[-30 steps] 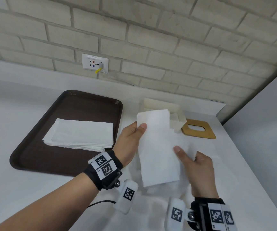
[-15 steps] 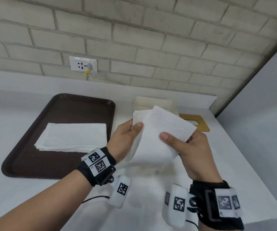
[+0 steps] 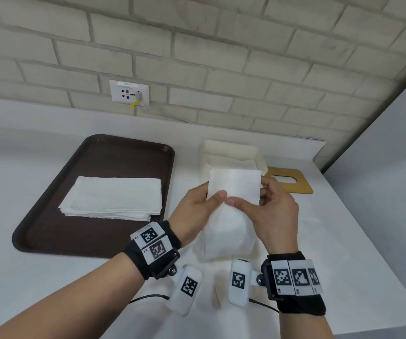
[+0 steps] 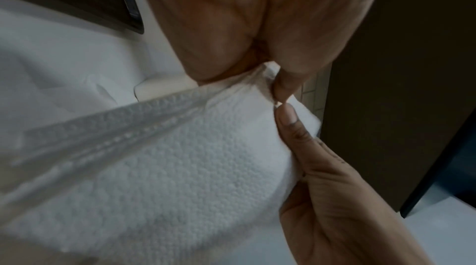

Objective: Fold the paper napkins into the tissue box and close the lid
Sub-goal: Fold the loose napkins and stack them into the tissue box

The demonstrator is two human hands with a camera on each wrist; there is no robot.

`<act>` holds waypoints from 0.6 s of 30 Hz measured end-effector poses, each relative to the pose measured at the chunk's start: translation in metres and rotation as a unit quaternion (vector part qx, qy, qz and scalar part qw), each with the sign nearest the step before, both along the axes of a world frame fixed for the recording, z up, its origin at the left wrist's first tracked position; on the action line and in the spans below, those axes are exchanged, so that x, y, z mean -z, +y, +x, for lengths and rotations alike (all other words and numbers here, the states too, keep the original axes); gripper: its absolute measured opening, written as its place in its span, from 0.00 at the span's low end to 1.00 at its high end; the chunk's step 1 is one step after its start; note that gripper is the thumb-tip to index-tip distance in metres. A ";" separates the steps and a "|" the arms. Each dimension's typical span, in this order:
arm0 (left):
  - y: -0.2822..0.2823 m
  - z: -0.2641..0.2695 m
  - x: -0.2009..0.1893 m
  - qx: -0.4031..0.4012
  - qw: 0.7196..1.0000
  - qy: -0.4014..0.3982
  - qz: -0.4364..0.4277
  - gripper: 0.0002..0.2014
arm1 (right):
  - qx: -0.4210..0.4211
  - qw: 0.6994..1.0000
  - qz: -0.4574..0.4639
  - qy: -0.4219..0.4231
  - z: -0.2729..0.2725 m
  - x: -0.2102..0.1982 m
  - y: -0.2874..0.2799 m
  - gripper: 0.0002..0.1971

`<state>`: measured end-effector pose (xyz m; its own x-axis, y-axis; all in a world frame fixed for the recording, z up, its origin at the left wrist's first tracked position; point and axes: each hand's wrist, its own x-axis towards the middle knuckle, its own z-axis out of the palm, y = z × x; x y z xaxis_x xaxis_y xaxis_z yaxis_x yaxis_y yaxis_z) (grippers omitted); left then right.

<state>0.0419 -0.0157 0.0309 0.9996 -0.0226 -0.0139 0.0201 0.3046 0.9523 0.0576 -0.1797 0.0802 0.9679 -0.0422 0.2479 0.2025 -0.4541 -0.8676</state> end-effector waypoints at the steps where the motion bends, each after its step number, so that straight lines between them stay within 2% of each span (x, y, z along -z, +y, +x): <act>1: -0.001 0.000 -0.001 -0.004 1.000 -0.001 0.002 0.13 | 0.015 1.000 -0.010 -0.004 0.000 0.002 -0.001 0.32; 4: -0.002 0.001 -0.005 -0.016 1.000 0.000 -0.020 0.14 | 0.003 0.998 0.016 0.055 -0.002 0.012 -0.005 0.46; 6: -0.001 0.002 -0.009 -0.024 0.999 -0.005 -0.042 0.15 | -0.058 0.989 0.061 0.125 -0.007 0.022 -0.008 0.47; 8: -0.002 0.003 -0.013 -0.041 0.997 -0.012 -0.064 0.15 | -0.115 0.975 0.097 0.161 -0.014 0.037 -0.011 0.35; 10: -0.003 0.004 -0.015 -0.056 0.995 -0.017 -0.080 0.14 | -0.148 0.971 0.111 0.151 -0.018 0.048 -0.013 0.18; 11: -0.003 0.004 -0.013 -0.058 0.995 -0.020 -0.082 0.13 | -0.152 0.972 0.115 0.139 -0.021 0.051 -0.013 0.13; 15: -0.007 -0.002 0.001 -0.031 0.999 -0.008 -0.031 0.15 | -0.136 0.977 0.114 0.120 -0.027 0.054 -0.017 0.10; 18: -0.013 -0.006 0.013 -0.045 0.998 0.005 0.034 0.12 | -0.152 0.975 0.091 0.133 -0.028 0.055 -0.033 0.09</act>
